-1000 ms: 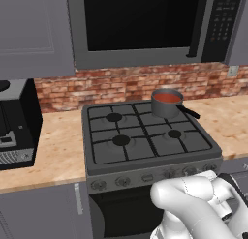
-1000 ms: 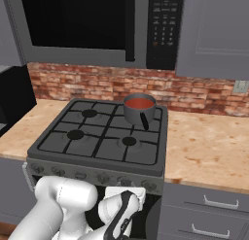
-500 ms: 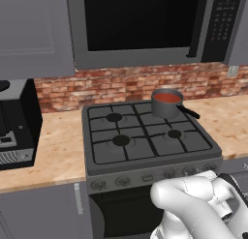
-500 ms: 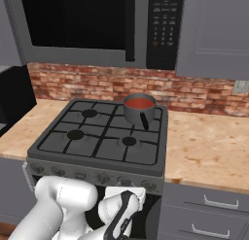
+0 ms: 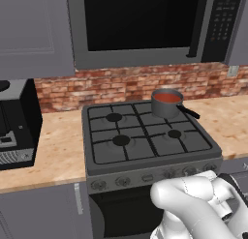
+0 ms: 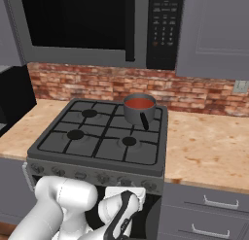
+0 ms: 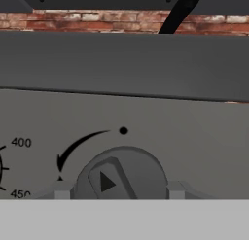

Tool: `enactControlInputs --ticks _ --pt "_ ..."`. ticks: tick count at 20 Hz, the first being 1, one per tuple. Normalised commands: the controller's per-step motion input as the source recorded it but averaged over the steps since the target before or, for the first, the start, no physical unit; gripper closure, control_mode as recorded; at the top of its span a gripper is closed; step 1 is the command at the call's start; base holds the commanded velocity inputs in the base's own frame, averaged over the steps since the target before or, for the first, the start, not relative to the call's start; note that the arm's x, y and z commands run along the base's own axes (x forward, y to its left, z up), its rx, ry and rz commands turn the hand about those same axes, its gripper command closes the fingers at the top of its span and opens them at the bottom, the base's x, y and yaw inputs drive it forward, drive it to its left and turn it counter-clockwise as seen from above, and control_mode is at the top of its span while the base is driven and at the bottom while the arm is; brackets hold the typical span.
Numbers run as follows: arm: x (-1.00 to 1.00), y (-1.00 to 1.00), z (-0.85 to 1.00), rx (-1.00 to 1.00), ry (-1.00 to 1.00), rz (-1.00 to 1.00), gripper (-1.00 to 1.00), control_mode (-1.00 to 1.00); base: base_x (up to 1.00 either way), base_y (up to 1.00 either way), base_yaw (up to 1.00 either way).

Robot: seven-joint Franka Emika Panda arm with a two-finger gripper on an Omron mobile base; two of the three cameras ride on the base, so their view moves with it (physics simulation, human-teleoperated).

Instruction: Wait until the marinara sauce is simmered to a deep red color and then turn off the stove.

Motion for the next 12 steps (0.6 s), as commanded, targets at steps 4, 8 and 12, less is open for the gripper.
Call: enactControlInputs --ticks 4,8,12 --pt "0.0 0.0 0.0 0.0 0.0 0.0 1.0 -1.0 0.0 0.0 0.0" --pt "0.0 0.0 0.0 0.0 0.0 0.0 1.0 -1.0 0.0 0.0 0.0" --pt "0.0 0.0 0.0 0.0 0.0 0.0 1.0 -1.0 0.0 0.0 0.0"
